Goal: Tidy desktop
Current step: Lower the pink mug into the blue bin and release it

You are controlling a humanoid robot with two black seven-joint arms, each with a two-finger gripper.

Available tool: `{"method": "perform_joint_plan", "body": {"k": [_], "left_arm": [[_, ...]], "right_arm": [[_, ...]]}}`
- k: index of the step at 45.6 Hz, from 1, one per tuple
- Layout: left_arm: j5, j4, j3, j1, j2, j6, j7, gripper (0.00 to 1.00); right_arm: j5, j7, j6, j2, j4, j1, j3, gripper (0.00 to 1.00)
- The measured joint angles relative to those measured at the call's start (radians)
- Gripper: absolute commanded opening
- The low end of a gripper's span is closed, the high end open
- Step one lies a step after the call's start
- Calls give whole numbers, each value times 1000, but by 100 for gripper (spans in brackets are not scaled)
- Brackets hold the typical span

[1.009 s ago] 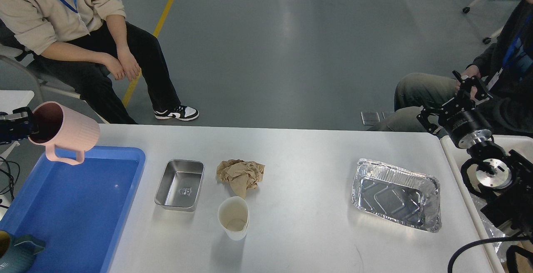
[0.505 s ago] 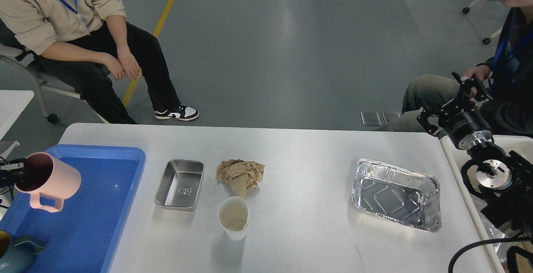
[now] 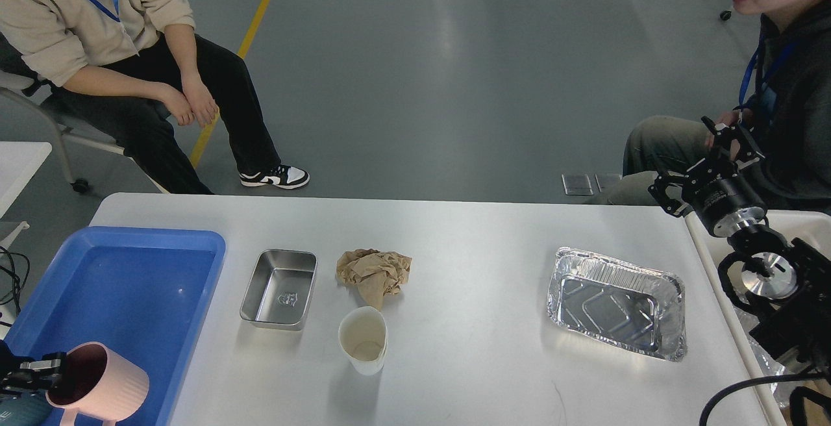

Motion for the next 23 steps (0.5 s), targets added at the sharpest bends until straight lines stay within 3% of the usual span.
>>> {"method": "perform_joint_plan", "body": {"k": [12,23], "left_arm": [[30,7,29,-1,1,33,1,4],[31,15,86,-2,-22,117,1,11]], "right_arm": [[-1,0,0,0,0,-6,0,100],[0,1,0,0,0,-14,0,100]]}}
